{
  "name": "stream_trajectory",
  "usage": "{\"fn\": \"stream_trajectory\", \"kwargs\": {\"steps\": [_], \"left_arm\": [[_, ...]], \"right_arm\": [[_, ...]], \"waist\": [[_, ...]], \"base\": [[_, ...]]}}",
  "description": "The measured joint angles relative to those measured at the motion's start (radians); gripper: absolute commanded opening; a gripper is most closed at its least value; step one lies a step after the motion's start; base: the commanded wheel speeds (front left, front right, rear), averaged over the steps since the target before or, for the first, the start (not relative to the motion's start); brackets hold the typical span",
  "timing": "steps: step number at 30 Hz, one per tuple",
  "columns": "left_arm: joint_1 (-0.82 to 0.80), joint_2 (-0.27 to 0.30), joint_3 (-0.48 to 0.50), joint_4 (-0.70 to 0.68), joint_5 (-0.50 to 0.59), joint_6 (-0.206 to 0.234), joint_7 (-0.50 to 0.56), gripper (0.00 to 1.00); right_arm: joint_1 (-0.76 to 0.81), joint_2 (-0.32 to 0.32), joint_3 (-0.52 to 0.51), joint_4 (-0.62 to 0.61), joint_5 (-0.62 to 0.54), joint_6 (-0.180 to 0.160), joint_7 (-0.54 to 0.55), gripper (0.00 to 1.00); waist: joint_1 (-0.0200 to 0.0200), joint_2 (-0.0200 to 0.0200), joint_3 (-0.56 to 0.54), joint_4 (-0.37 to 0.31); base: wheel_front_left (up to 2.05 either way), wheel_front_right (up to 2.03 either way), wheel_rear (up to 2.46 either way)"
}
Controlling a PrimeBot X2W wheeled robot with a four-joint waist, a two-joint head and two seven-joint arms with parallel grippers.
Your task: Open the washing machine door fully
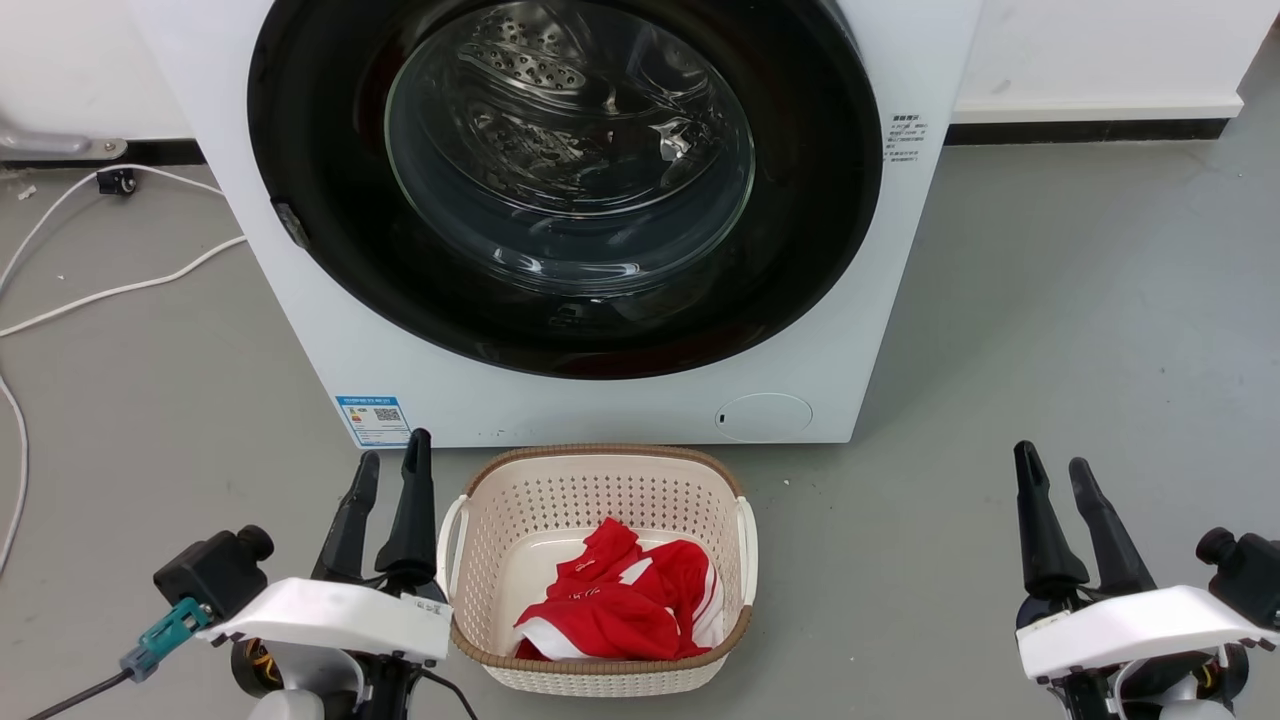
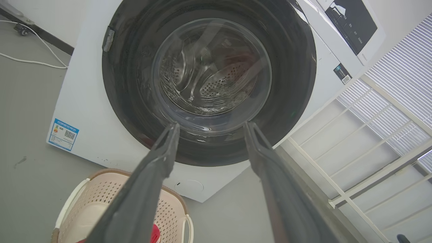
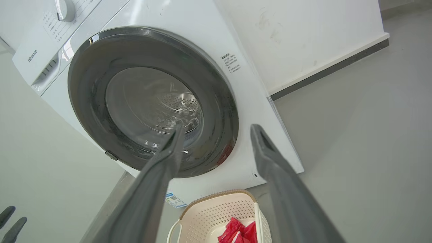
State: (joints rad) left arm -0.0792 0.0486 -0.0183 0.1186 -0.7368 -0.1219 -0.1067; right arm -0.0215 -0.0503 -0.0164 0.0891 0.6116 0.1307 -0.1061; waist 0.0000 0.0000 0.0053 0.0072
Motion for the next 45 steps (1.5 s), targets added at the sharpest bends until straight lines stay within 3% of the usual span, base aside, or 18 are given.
{"fn": "stream_trajectory", "kwargs": {"steps": [16, 45], "left_arm": [[0.003, 0.000, -0.011, 0.005, 0.221, 0.012, -0.044, 1.00], [0.004, 0.001, -0.036, 0.014, 0.502, 0.040, -0.109, 1.00]], "right_arm": [[0.003, 0.000, -0.006, -0.007, -0.207, 0.000, -0.021, 1.00], [0.014, 0.000, -0.004, -0.021, -0.482, 0.000, -0.048, 1.00]], "waist": [[0.0000, 0.0000, 0.006, 0.001], [0.0000, 0.0000, 0.010, 0.002]], "base": [[0.00, 0.00, 0.00], [0.00, 0.00, 0.00]]}}
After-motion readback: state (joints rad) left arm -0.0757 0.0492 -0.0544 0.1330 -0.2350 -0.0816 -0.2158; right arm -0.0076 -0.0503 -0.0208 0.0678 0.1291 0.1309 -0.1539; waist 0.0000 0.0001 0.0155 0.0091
